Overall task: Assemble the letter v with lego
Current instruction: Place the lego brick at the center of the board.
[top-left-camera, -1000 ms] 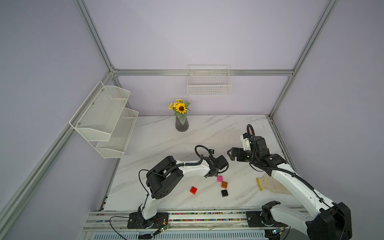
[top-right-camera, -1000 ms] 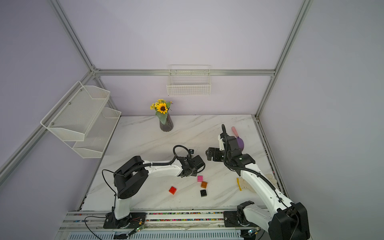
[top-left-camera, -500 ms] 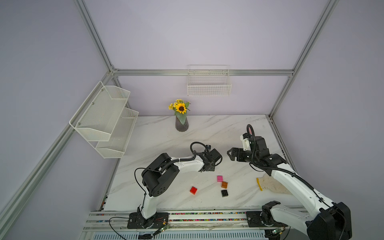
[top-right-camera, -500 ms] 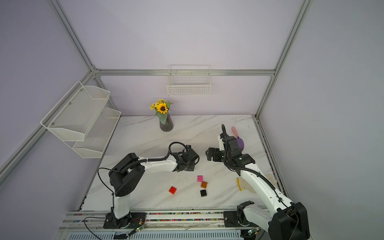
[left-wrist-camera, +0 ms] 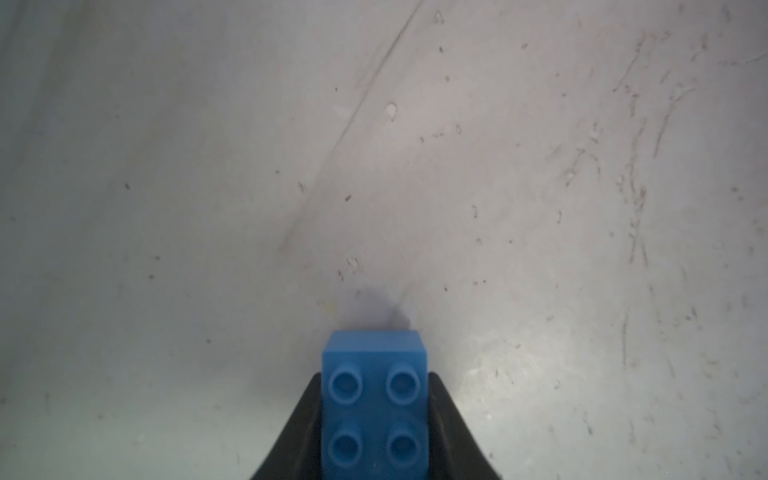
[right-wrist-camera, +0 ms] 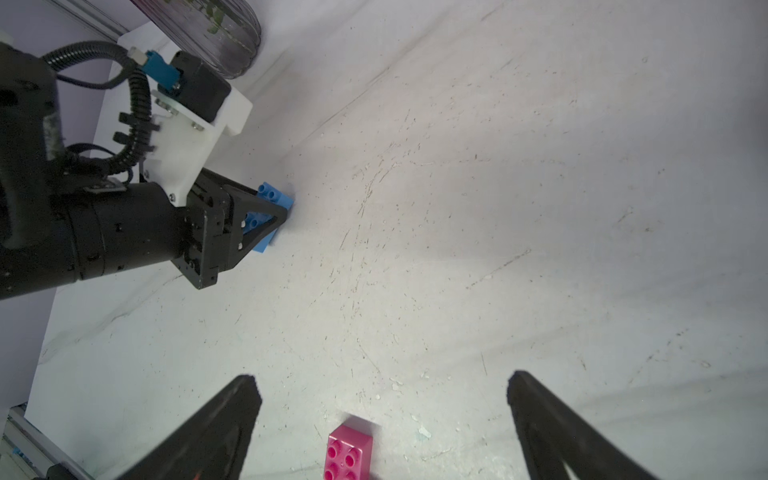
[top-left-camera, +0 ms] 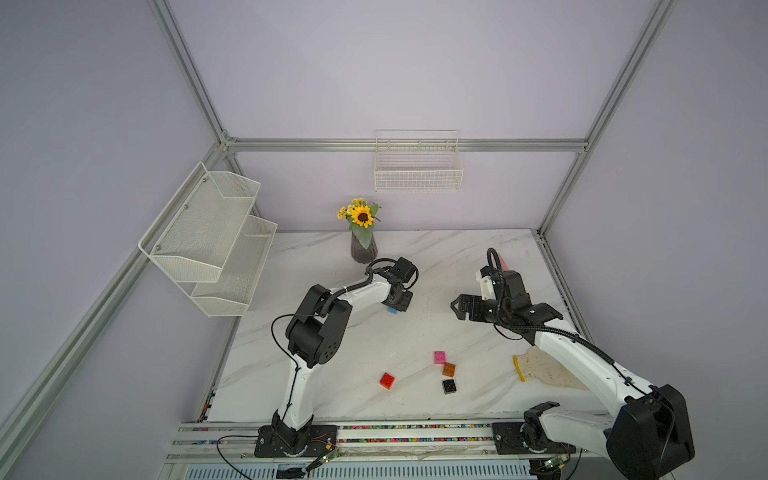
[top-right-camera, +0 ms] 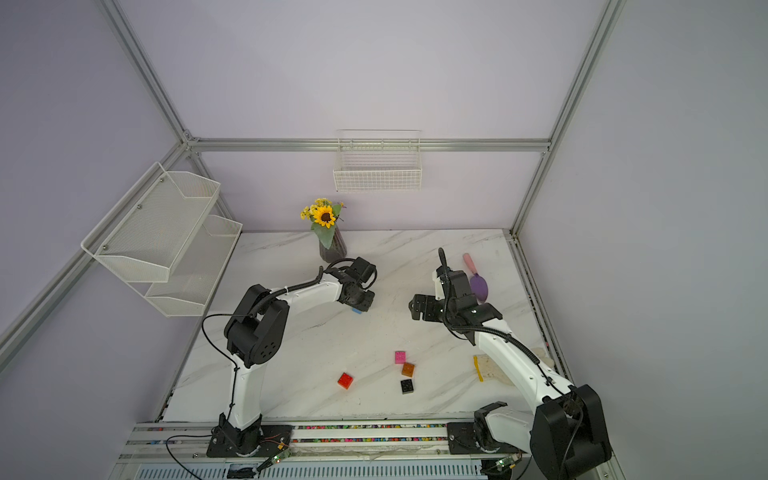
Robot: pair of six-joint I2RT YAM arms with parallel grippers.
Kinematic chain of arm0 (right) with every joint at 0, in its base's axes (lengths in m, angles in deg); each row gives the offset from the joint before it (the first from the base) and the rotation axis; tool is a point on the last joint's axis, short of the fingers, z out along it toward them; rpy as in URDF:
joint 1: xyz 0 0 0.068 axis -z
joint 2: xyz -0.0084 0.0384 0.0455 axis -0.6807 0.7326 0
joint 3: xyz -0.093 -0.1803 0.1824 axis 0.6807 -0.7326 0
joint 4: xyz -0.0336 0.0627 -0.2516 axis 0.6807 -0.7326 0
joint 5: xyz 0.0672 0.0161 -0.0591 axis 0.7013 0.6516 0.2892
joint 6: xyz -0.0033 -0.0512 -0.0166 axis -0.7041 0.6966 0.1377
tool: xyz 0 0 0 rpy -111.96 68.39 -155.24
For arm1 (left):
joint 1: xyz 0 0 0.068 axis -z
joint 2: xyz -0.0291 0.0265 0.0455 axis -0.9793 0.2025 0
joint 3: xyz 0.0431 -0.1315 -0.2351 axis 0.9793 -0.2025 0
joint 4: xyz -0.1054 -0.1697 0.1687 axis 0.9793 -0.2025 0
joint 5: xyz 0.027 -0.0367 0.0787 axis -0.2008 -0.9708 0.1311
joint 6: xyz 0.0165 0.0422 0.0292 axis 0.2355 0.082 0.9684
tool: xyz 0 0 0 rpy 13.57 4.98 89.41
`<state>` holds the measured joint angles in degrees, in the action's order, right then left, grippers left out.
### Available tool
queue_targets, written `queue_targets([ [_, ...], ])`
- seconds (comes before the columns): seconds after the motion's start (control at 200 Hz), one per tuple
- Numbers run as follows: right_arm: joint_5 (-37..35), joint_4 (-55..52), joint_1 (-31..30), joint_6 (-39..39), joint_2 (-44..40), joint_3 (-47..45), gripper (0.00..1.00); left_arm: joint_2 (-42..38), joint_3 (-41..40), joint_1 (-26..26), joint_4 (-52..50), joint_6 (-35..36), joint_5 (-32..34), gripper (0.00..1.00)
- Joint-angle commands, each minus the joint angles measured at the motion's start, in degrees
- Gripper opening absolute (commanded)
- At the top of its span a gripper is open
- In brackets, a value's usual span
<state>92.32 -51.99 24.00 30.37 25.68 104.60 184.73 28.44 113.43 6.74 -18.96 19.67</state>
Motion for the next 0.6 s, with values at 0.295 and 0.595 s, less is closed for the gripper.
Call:
queue_targets([
  [0.295, -0.3, 0.36, -0.05, 0.59, 3.13, 3.72, 0.97, 5.96, 7.24, -0.13, -0.88, 22.1, -6.26, 0.23],
  [0.595, 3.87, 2.75, -0.09, 1.39, 4.61, 3.17, 0.97, 5.58, 9.96, -1.62, -4.95, 18.39, -9.13, 0.64],
])
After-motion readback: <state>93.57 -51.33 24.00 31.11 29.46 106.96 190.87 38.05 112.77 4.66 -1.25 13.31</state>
